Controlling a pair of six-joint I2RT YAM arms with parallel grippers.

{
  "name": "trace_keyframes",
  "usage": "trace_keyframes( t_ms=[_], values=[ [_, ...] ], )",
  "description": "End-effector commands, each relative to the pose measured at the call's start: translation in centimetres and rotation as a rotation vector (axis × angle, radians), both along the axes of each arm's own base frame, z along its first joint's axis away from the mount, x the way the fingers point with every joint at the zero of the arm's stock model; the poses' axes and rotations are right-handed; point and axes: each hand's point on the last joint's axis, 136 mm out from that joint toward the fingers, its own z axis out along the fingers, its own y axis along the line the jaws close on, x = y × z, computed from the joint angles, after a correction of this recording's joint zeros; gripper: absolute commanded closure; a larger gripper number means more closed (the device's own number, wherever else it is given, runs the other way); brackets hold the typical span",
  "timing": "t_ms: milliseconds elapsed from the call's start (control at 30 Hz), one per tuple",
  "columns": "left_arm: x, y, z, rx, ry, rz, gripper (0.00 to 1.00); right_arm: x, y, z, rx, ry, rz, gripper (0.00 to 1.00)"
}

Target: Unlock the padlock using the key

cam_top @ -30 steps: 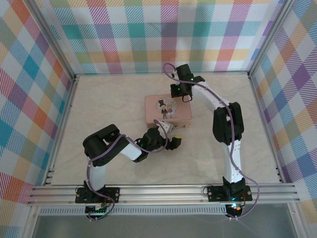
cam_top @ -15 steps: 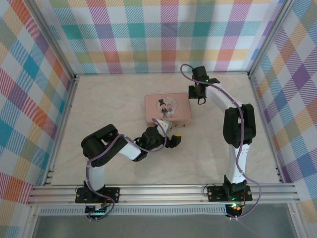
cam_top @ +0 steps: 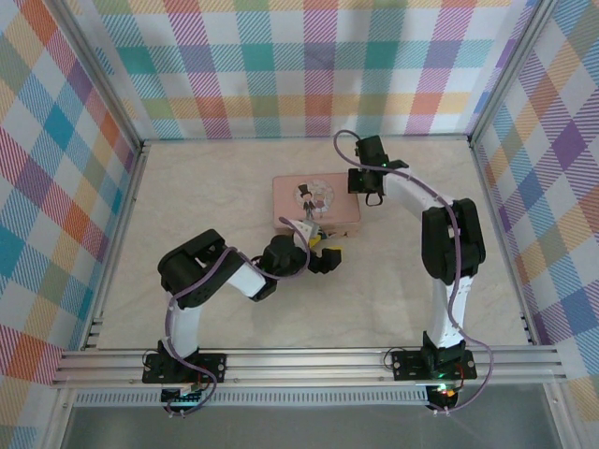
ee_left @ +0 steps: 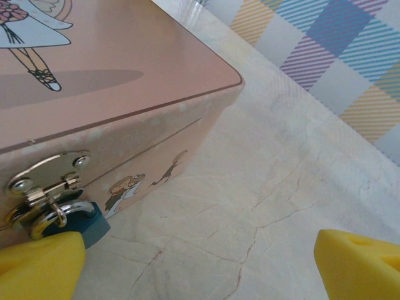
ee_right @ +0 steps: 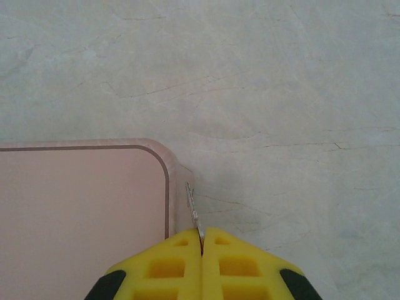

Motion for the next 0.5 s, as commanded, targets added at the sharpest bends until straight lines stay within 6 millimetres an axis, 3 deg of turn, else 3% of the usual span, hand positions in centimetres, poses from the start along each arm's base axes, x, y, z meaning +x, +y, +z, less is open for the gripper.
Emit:
trace_keyframes(
  t_ms=[0,133,467],
  values=[
    [1.2,0.2,1.7,-0.106,0.013,0.005,0.05,-4.9,4.2,-2.1,0.074,0.145,0.115,1.0],
    [1.4,1.0,2.2,-0.145,0.035,0.01,0.06,-5.6,4.9,-2.0,0.08,0.146,0.129,1.0],
    [1.3,1.4,3.8,-0.245,0.034,-0.029,0.21,-6.0,5.2,-2.3,0.083,0.152,0.136,1.0]
  ],
)
